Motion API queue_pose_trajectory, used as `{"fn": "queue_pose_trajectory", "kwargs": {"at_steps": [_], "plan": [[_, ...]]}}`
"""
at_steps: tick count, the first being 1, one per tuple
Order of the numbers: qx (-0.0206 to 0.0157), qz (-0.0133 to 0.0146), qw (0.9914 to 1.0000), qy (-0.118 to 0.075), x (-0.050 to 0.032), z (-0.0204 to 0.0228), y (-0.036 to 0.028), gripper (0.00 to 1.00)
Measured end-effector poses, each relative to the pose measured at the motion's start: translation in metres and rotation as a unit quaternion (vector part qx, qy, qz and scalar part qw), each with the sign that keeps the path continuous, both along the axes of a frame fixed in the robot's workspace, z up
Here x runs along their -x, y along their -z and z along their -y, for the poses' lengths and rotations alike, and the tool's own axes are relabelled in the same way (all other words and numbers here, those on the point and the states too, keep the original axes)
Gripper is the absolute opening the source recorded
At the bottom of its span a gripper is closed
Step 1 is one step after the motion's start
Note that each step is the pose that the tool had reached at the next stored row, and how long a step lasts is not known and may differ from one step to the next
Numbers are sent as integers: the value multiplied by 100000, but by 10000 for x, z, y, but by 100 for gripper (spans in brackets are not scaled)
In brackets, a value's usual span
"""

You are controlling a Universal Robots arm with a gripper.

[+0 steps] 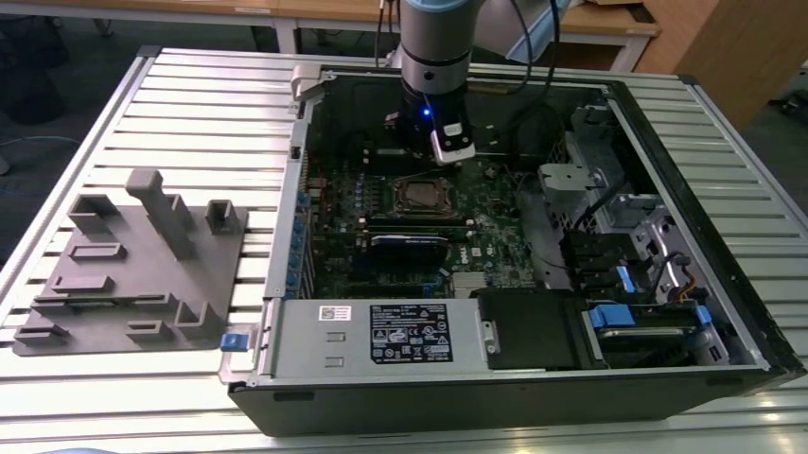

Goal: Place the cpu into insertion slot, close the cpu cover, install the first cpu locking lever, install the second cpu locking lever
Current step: 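Install the first cpu locking lever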

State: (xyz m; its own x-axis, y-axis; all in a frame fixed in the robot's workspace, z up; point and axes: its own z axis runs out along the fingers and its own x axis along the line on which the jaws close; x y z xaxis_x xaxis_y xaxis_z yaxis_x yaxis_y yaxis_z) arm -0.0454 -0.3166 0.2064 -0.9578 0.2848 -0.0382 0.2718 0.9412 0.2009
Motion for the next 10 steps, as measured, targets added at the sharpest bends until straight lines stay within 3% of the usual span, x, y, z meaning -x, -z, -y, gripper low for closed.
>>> {"fn": "queue_pose_trajectory", "kwargs": {"at_steps": [4,10], "plan": [[286,38,100000,45,0,0,5,11],[338,45,99999,44,0,0,7,11]]}}
